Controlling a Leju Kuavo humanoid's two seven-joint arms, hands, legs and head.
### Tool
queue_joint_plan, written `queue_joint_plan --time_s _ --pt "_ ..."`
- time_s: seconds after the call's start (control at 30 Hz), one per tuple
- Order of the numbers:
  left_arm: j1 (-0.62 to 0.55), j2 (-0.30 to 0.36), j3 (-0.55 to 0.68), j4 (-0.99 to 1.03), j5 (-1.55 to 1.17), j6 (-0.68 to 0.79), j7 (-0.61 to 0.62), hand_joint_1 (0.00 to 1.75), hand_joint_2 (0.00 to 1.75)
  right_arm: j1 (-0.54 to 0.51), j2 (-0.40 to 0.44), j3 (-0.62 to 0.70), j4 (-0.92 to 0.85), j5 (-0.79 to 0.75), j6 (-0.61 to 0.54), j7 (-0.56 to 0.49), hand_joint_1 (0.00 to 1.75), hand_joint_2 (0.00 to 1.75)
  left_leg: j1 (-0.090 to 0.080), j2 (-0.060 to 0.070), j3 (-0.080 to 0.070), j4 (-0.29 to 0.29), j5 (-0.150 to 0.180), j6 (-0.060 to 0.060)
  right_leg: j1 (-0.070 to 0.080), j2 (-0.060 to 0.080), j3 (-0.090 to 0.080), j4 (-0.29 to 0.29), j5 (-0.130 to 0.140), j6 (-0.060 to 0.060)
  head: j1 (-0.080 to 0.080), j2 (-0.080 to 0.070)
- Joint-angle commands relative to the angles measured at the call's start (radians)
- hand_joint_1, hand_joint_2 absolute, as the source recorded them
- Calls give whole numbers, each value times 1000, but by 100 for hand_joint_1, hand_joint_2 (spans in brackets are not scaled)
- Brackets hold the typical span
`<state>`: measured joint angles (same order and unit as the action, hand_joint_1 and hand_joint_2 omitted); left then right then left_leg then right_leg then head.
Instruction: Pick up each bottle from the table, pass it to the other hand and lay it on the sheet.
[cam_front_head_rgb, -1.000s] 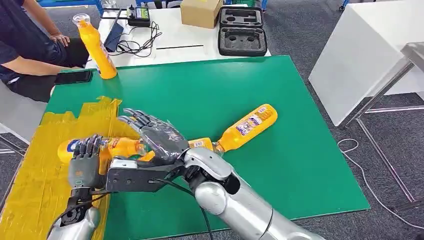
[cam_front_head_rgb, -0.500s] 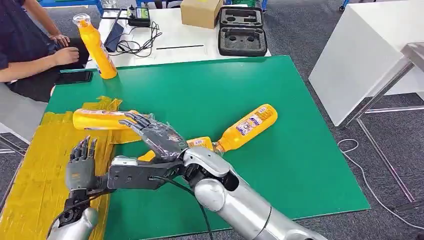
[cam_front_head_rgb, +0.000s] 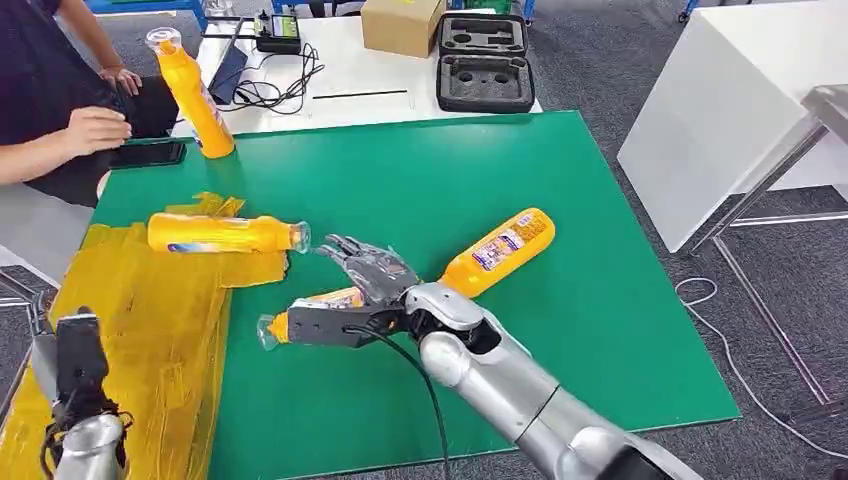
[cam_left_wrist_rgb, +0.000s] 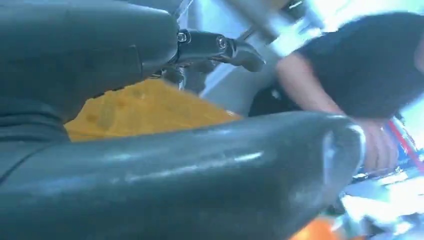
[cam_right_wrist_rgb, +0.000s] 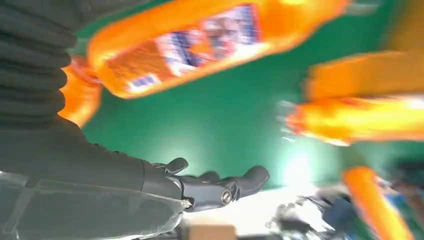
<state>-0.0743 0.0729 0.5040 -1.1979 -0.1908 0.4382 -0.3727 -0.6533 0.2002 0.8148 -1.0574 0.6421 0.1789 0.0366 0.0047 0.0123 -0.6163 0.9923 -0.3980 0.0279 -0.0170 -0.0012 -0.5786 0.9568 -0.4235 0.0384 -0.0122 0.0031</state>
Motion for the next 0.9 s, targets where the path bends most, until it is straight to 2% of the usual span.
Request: queue_joint_plan --time_s 0.03,0.2,0.9 --pt "-42 -17 40 -43 108 -69 -2 0 0 9 -74 61 169 89 28 50 0 175 1 -3 3 -1 0 -1 1 -2 4 -1 -1 -1 0 0" --pt "-54 -13 -1 2 113 -56 -8 0 0 36 -127 58 143 92 64 51 0 175 1 -5 4 -1 0 -1 1 -4 5 -1 -1 -1 0 0" --pt "-61 -11 -28 5 120 -61 -14 0 0 51 -145 56 141 99 68 52 0 175 0 -3 5 -1 0 -1 0 -3 5 -1 -1 -1 0 0"
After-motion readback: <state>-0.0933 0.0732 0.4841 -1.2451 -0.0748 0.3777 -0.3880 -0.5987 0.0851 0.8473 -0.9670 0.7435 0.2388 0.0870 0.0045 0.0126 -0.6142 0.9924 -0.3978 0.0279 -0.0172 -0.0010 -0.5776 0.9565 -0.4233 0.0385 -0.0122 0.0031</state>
